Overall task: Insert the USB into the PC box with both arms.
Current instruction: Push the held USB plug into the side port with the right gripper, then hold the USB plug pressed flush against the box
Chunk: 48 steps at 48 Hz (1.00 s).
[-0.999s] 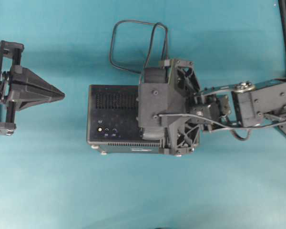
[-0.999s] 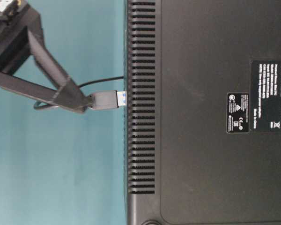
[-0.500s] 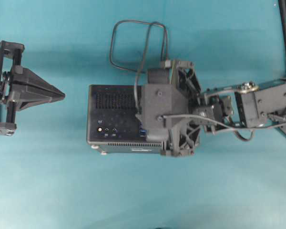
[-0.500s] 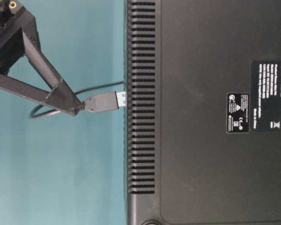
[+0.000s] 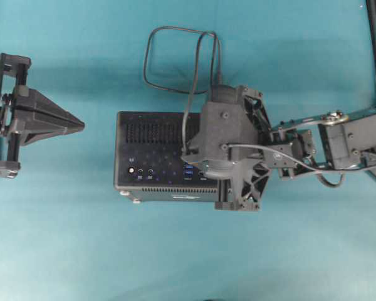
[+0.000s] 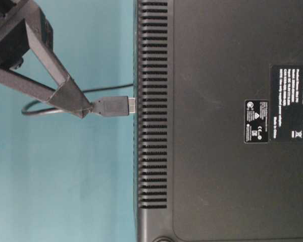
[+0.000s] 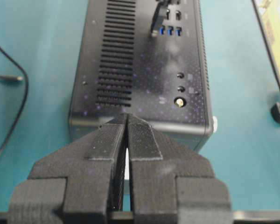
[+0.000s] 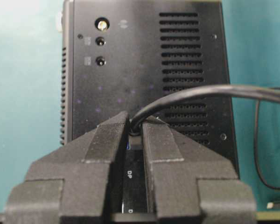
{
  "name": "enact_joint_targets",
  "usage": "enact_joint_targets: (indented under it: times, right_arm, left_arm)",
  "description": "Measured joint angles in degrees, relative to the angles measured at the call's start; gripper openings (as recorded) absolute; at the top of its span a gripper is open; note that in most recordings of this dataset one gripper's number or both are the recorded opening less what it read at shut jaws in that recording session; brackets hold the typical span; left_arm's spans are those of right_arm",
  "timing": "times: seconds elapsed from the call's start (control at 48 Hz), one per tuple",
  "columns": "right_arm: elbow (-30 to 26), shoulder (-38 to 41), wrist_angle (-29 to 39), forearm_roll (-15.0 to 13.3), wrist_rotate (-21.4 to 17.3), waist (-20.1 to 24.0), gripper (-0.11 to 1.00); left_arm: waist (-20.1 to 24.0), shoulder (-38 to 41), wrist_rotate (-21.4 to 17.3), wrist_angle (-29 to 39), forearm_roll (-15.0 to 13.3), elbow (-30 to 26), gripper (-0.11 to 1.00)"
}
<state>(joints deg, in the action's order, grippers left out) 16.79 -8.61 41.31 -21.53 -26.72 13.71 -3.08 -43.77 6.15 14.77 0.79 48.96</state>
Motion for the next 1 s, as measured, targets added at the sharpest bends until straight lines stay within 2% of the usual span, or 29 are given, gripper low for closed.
enact_joint_targets:
  times: [0.271,0.999]
  right_arm:
    - [0.4,0.0,0.0,-1.5,0.1,-0.4,0.09]
    - [1.1,0.0,-0.3,-1.1,-0.1,0.1,0.09]
  left_arm:
    - [0.0,0.1,0.0,0.0,0.0,-0.1,0.0]
    - [0.0,0.1,0.1,0.0,0.0,0.2,0.0]
